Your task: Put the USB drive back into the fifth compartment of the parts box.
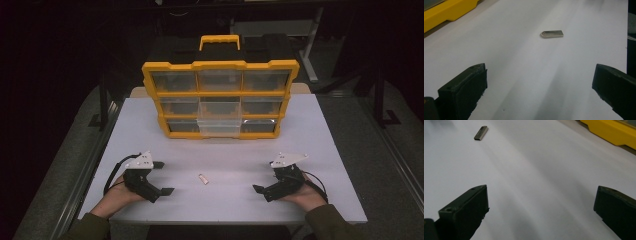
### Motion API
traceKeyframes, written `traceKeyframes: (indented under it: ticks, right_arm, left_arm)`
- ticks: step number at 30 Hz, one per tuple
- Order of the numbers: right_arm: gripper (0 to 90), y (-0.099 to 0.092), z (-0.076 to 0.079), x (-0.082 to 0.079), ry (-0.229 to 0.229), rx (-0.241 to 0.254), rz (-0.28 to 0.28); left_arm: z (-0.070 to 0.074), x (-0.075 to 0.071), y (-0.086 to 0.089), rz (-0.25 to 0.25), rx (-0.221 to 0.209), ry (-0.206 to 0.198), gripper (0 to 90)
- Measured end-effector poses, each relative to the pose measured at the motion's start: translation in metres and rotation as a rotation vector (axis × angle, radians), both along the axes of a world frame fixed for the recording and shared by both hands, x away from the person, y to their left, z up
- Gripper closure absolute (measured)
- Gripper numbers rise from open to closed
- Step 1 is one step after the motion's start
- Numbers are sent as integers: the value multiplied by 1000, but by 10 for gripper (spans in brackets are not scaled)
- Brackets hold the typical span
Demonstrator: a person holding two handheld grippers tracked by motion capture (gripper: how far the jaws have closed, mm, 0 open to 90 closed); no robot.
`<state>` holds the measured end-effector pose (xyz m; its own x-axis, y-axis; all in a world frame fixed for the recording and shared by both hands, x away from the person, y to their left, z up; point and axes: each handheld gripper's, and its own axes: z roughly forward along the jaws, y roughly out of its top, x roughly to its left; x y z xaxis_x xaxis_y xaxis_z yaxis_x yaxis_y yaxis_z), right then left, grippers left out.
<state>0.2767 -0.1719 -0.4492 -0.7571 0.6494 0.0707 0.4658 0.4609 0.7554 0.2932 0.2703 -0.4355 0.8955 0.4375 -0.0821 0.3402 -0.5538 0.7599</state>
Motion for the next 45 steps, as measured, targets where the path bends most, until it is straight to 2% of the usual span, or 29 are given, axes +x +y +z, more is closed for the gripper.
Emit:
traceKeyframes:
  ticks: [8,22,45]
  right_arm:
    - [0,4,2,0,6,-11,10]
    - [0,16,9,2,18,9,40]
    - [0,24,16,10,29,22,52]
  left_arm:
    - [0,0,1,-7,-6,5,0]
    - [0,-1,1,-14,-21,17,0]
    - [1,-1,-1,-19,-38,31,0]
